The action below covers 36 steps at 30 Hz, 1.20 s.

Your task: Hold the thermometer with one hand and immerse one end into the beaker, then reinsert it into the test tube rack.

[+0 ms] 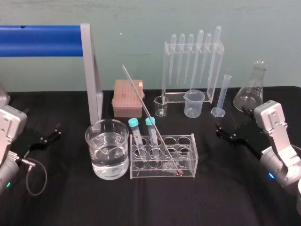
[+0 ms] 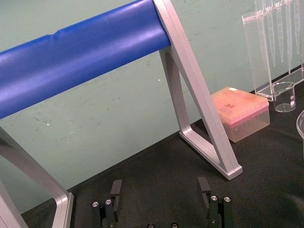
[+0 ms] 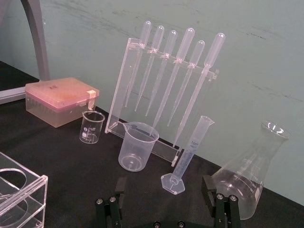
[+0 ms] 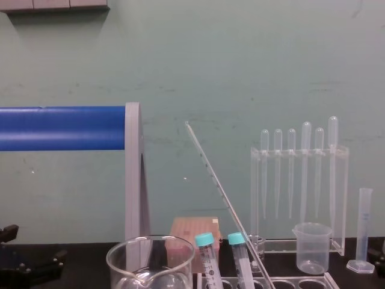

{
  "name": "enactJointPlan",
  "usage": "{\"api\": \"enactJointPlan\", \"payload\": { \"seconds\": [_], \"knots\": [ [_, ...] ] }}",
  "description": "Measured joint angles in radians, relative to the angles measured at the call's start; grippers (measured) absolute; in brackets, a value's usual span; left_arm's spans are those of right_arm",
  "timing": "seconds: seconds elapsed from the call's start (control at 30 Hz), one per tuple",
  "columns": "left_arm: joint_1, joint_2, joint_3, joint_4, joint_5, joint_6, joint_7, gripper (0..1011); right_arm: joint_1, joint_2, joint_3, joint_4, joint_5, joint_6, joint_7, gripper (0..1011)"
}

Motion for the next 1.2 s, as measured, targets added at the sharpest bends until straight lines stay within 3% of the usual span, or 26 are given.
{"api": "enactJointPlan", "payload": {
  "seconds": [1.2],
  "knots": [
    [0.000,0.000,0.000,0.000,0.000,0.000,0.000,1008,0.000,0.000,0.000,0.000,0.000,0.000,0.000,1004]
  ]
}}
